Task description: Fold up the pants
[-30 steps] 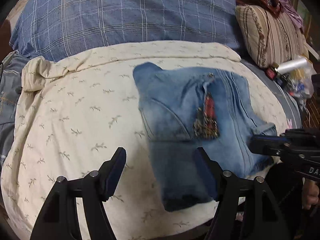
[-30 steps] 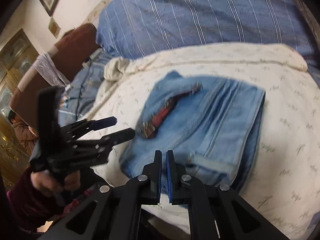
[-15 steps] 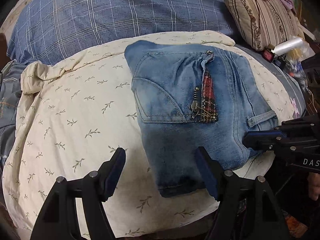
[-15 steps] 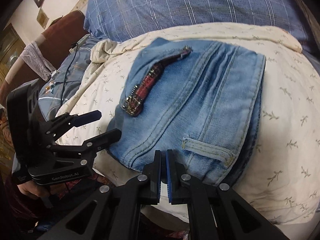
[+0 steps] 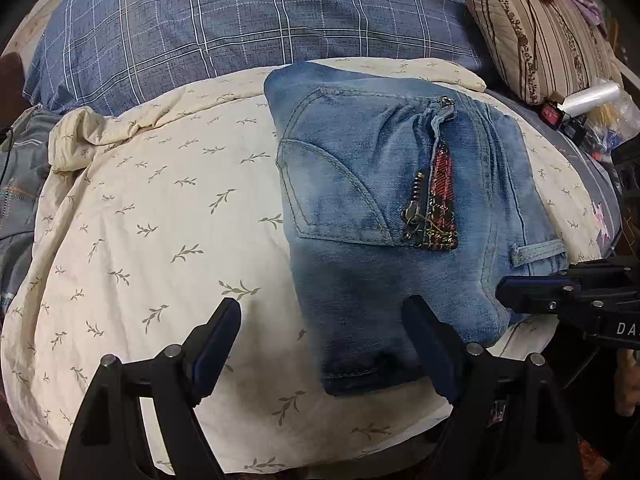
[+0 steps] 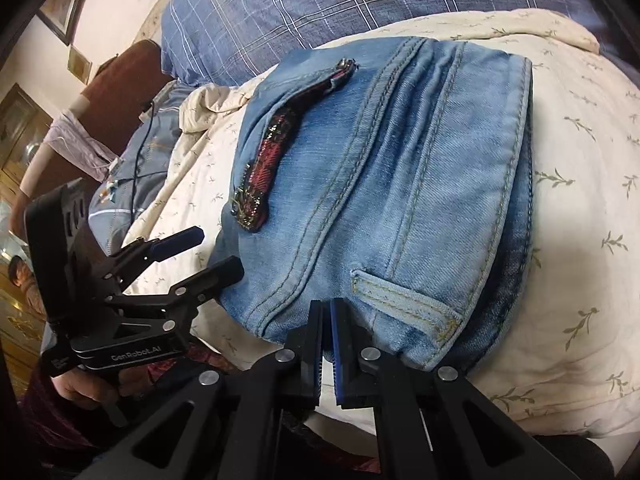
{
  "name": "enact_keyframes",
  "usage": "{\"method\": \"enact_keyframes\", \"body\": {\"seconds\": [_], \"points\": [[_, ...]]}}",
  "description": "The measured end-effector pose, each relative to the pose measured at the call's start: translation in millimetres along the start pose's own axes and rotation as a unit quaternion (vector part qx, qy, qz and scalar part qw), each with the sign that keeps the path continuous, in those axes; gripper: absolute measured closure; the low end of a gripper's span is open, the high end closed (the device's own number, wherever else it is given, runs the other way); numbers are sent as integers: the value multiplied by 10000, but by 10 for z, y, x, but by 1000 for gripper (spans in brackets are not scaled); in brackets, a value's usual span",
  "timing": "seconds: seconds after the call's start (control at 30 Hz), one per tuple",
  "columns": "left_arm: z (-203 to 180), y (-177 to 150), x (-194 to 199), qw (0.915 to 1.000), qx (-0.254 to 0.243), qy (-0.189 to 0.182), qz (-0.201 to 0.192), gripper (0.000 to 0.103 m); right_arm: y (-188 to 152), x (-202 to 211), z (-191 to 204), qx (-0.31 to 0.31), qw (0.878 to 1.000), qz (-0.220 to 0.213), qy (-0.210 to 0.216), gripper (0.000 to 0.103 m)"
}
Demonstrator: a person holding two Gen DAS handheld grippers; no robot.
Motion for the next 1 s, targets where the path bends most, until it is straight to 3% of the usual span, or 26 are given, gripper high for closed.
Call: {"method": "enact_keyframes", "body": {"seconds": [0.37,0.53,0.87,1.0], "points": [[7,22,-3,9998,-78,167,-65,13,-19,25,-13,35,9999,-58,96,97],[41,39,-21,9996,-67,240,-94,6,-8,-1,4,5,9999,-45,123,97],[175,126,36,9988,409,-162,219,2,49,84,-77,-126,9992,105,352,97],[222,384,262,9988,412,-248,-50,2,231,365,-93,-59,9993,-157,344,97]]}}
Point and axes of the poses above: each gripper's, at about its wrist camera, not at the fingertips, and x roughly against the way its jaws point, z to its left, y to its top, the point moved 7 cm from there along -x, roughly the way its jaws point, and after that the axes turned 14 degrees about -y, right-handed, at the moved point
